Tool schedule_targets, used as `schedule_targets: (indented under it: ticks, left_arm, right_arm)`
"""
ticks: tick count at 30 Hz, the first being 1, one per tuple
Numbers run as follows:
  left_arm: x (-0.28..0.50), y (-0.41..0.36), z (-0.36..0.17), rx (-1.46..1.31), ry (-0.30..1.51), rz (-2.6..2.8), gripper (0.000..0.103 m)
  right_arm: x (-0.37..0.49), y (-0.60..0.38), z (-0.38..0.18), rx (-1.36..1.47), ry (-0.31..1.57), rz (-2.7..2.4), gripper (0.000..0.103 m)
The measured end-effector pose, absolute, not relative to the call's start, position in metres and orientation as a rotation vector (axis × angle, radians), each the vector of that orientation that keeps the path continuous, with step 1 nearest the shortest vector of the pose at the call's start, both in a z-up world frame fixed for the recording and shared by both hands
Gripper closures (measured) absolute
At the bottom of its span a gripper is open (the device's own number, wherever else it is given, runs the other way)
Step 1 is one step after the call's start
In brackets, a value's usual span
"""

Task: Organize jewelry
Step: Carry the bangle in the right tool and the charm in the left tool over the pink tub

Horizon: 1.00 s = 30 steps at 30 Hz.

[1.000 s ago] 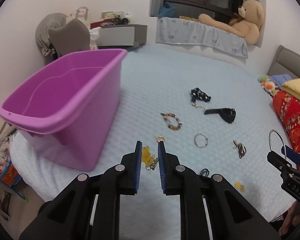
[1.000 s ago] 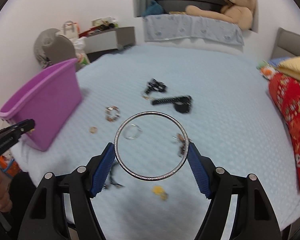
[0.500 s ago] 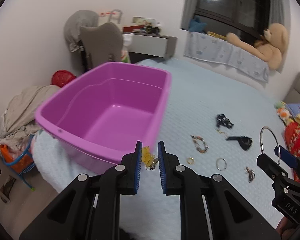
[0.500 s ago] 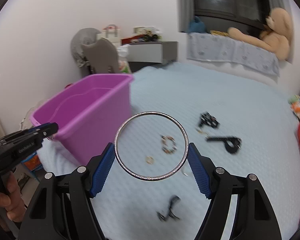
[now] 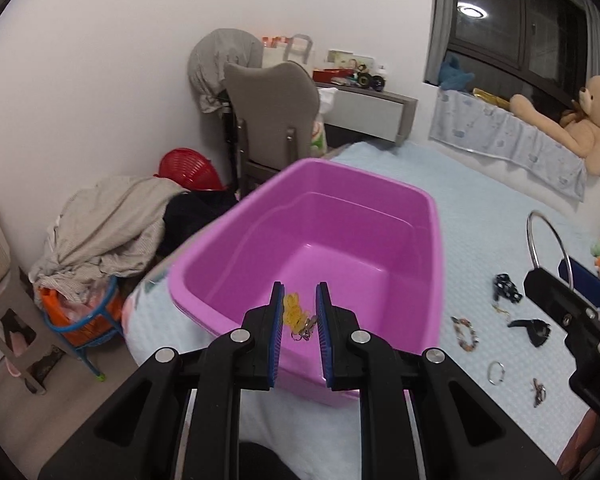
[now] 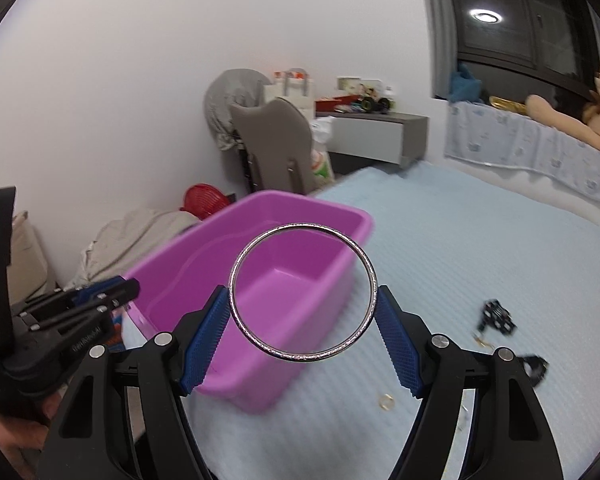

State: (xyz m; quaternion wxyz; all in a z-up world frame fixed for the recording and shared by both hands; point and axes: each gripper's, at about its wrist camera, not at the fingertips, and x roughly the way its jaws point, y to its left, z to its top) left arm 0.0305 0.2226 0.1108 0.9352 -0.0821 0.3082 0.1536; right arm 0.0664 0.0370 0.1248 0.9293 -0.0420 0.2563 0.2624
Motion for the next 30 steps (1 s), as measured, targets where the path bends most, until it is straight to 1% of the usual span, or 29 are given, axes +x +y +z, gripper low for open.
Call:
schedule_targets:
  ticks: [4, 7, 18, 30]
  left_arm:
    - [0.045, 0.240, 0.117, -0.149, 0.625, 0.342, 0.087]
    - [0.058, 0.251, 0.114, -0.154, 0.636, 0.355, 0.087]
    - [0.108, 0.267, 0.074, -0.168, 0.747, 0.378, 0.087]
    - [0.135, 0.273, 0.042, -0.144, 0.884, 0.382, 0.087]
  right_arm:
    - [0.082, 0.064, 0.133, -0.092, 0.517, 0.575, 0.032]
    - [0.098, 0.081, 0.127, -0.093, 0.537, 0.593, 0.032]
    - [0.151, 0.112, 0.084, -0.115, 0.664, 0.567, 0.032]
    - [0.183, 0.127, 0.052, -0.172, 0.778, 0.524, 0.032]
